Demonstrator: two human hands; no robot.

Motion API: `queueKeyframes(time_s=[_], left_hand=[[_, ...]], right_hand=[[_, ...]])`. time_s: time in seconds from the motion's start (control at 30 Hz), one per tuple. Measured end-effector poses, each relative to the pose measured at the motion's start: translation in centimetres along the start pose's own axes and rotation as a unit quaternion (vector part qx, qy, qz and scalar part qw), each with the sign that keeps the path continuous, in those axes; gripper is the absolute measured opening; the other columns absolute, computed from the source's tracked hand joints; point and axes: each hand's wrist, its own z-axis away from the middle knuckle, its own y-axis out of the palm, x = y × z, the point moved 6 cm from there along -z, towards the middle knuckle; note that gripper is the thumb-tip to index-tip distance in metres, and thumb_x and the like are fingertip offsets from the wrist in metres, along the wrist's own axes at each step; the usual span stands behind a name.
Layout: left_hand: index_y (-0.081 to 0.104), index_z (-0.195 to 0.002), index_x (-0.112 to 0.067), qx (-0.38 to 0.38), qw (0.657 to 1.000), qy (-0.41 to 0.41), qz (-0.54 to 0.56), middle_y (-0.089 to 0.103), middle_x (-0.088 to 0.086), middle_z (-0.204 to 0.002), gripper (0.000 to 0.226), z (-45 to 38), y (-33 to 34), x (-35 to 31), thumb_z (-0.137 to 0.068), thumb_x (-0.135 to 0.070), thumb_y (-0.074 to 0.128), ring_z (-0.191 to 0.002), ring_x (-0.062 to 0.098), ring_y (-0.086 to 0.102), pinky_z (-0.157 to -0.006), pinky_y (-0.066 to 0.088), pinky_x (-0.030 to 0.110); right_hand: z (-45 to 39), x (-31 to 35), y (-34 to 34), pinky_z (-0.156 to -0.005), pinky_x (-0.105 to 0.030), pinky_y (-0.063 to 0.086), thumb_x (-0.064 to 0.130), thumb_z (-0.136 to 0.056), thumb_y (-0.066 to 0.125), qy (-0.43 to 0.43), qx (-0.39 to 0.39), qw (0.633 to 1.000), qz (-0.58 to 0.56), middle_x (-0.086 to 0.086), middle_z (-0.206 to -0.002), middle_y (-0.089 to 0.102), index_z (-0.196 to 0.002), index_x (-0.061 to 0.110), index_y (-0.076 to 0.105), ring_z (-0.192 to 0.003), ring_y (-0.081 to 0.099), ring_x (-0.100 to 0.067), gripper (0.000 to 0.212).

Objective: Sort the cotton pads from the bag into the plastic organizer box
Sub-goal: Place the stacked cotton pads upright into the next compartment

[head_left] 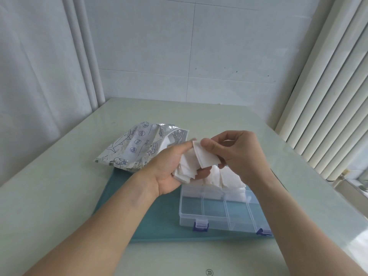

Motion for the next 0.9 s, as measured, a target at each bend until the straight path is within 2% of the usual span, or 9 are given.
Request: queueKeyframes(time_s=[0.13, 0.27, 0.33, 0.4, 0.5, 0.6, 0.67, 0.73, 0.9], left_hand=[[0.077, -0.091, -0.003, 0.014, 0.998, -0.026, 0.053, 0.068, 0.021, -0.090, 0.065, 0.1, 0.2, 0.1, -0.094, -0.061, 0.048, -0.076, 0.034, 0.067, -0.076, 0.058, 0.044], [0.075, -0.099, -0.006, 0.043, 0.998, -0.014, 0.050, 0.068, 0.016, -0.098, 0.049, 0.2, 0.9, 0.1, -0.091, -0.051, 0.059, -0.087, 0.029, 0.066, -0.104, 0.044, 0.049], [0.075, -0.086, -0.010, 0.035, 0.998, -0.006, 0.042, 0.067, 0.012, -0.089, 0.032, 0.3, 1.1, 0.1, -0.093, -0.037, 0.059, -0.078, 0.025, 0.065, -0.095, 0.046, 0.045], [0.071, -0.082, -0.011, 0.018, 0.999, -0.007, 0.046, 0.065, 0.009, -0.080, 0.025, 0.4, 0.9, 0.1, -0.093, -0.031, 0.059, -0.071, 0.023, 0.063, -0.087, 0.042, 0.040], [0.070, -0.088, -0.010, 0.003, 0.997, -0.029, 0.074, 0.064, 0.008, -0.084, 0.026, 0.1, 0.3, 0.1, -0.090, -0.034, 0.062, -0.072, 0.023, 0.062, -0.089, 0.040, 0.039], [0.063, -0.094, -0.008, 0.033, 0.991, -0.054, 0.119, 0.061, 0.006, -0.083, 0.026, 0.2, 0.4, 0.2, -0.086, -0.032, 0.068, -0.073, 0.023, 0.065, -0.075, 0.053, 0.033], [0.062, -0.096, -0.009, 0.072, 0.989, -0.050, 0.119, 0.064, 0.007, -0.088, 0.025, 0.3, 0.7, 0.1, -0.081, -0.025, 0.073, -0.080, 0.024, 0.065, -0.080, 0.051, 0.035], [0.060, -0.107, -0.009, 0.106, 0.987, -0.038, 0.111, 0.066, 0.008, -0.094, 0.031, 0.3, 0.8, 0.0, -0.081, -0.020, 0.072, -0.088, 0.024, 0.065, -0.085, 0.050, 0.036], [0.066, -0.116, -0.017, 0.131, 0.987, -0.034, 0.084, 0.062, 0.006, -0.088, 0.036, 0.4, 1.2, 0.2, -0.081, -0.021, 0.068, -0.079, 0.018, 0.063, -0.083, 0.049, 0.041]], right_hand=[[0.2, 0.5, 0.6, -0.049, -0.024, 0.048, 0.028, -0.085, 0.079, -0.002, -0.024, 1.000, 0.005, -0.001, -0.062, 0.070, -0.078, 0.005, 0.073, -0.047, 0.057, -0.009, 0.025], [1.0, 0.2, 2.8, -0.057, -0.044, 0.062, 0.030, -0.087, 0.076, 0.009, 0.014, 0.999, 0.027, -0.004, -0.070, 0.071, -0.079, 0.008, 0.073, -0.063, 0.073, -0.024, 0.024], [0.7, 0.1, 2.8, -0.069, -0.044, 0.062, 0.036, -0.089, 0.072, -0.043, -0.011, 0.989, 0.140, 0.007, -0.084, 0.065, -0.084, 0.020, 0.074, -0.079, 0.069, -0.014, 0.017], [0.6, 0.5, 2.6, -0.081, -0.042, 0.059, 0.034, -0.093, 0.068, -0.079, -0.013, 0.983, 0.167, 0.015, -0.102, 0.054, -0.107, 0.028, 0.070, -0.094, 0.065, -0.011, 0.016], [1.0, 1.2, 3.1, -0.089, -0.035, 0.057, 0.020, -0.093, 0.067, -0.093, 0.128, 0.982, 0.105, 0.024, -0.126, 0.051, -0.139, 0.034, 0.052, -0.114, 0.059, -0.008, 0.051], [2.0, 1.5, 4.0, -0.087, -0.025, 0.056, 0.024, -0.074, 0.089, -0.134, 0.239, 0.949, 0.155, 0.026, -0.131, 0.051, -0.153, 0.035, 0.030, -0.102, 0.062, -0.006, 0.100], [1.9, 1.3, 4.1, -0.074, -0.019, 0.055, 0.026, -0.061, 0.097, -0.137, 0.233, 0.943, 0.192, 0.021, -0.116, 0.056, -0.154, 0.037, 0.027, -0.080, 0.065, -0.001, 0.117], [1.5, 1.2, 4.0, -0.070, -0.015, 0.052, 0.028, -0.056, 0.099, -0.139, 0.203, 0.950, 0.194, 0.019, -0.107, 0.059, -0.152, 0.036, 0.032, -0.074, 0.065, 0.002, 0.117], [0.2, 1.0, 2.4, -0.090, -0.015, 0.049, 0.037, -0.055, 0.093, -0.148, 0.109, 0.960, 0.213, 0.019, -0.113, 0.063, -0.148, 0.033, 0.041, -0.104, 0.061, 0.000, 0.106]])
